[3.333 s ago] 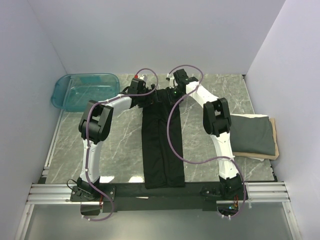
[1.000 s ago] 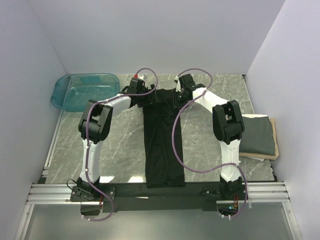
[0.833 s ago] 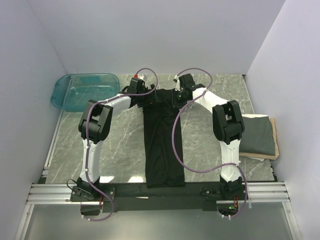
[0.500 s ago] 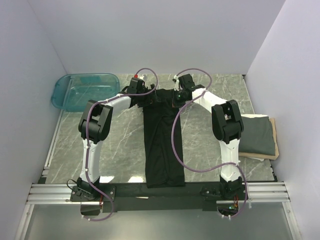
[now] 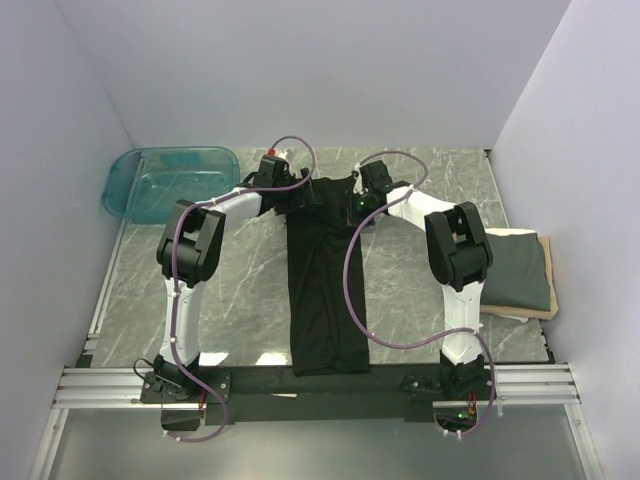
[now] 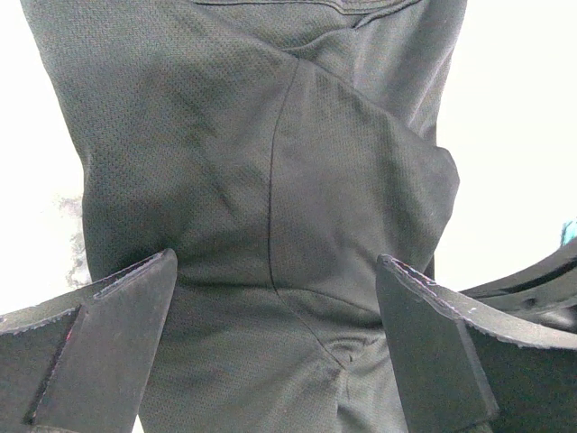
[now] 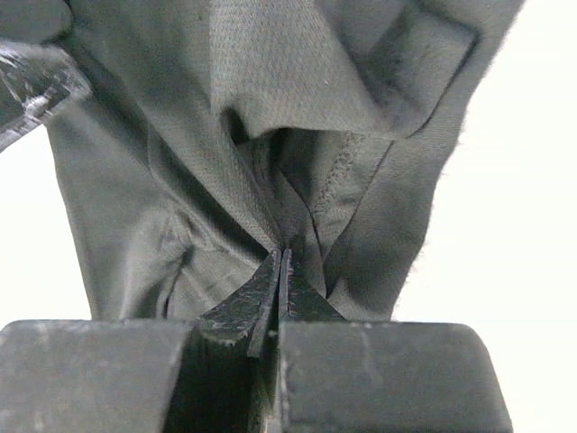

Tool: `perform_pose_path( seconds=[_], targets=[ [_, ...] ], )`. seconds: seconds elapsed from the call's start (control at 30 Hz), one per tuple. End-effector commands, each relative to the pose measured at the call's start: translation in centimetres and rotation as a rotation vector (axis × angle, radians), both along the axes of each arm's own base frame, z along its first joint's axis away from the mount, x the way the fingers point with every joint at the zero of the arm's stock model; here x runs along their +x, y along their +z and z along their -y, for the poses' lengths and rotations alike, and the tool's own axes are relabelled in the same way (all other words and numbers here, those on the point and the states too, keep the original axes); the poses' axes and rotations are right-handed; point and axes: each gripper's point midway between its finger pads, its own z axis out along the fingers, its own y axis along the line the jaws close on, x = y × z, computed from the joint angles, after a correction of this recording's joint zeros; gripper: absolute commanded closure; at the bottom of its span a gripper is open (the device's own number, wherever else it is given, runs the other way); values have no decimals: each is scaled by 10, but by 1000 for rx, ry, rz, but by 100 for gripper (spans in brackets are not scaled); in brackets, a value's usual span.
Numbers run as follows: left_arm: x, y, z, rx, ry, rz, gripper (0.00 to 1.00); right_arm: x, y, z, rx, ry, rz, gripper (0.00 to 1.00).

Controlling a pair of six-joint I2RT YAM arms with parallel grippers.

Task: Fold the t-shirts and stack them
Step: Fold the tshirt

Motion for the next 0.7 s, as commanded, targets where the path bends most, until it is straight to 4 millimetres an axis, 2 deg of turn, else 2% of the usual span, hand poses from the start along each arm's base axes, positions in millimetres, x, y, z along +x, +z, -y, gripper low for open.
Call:
perform_pose_path(
  seconds=[0.0, 0.17, 0.23, 0.4, 0.5, 0.57, 0.6, 0.63, 0.67],
  targets=[
    [1, -18, -13, 38, 15, -26, 1, 19, 41, 10, 15, -91, 100, 100],
    [1, -18, -14, 44, 7, -24, 1, 34, 49, 28, 19, -214, 86, 100],
    [1, -18, -14, 47, 6, -24, 1, 36, 44, 37, -4, -259, 54, 100],
    [1, -20, -13, 50, -7, -26, 1, 31, 27, 36, -12, -254, -6, 100],
    [2, -20, -13, 51, -13, -25, 1, 33, 24, 40, -26, -264, -10, 100],
    [1, -18, -12, 50, -20, -20, 0, 32, 25, 40, -29, -255, -10, 94],
    [1, -18, -12, 51, -21, -19, 1, 32, 29, 39, -25, -249, -2, 86],
    [1, -16, -12, 51, -26, -13, 1, 33, 32, 39, -24, -233, 11, 82],
    [1, -15, -11, 50, -30, -11, 0, 33, 42, 35, 0, -214, 30, 80]
  ],
)
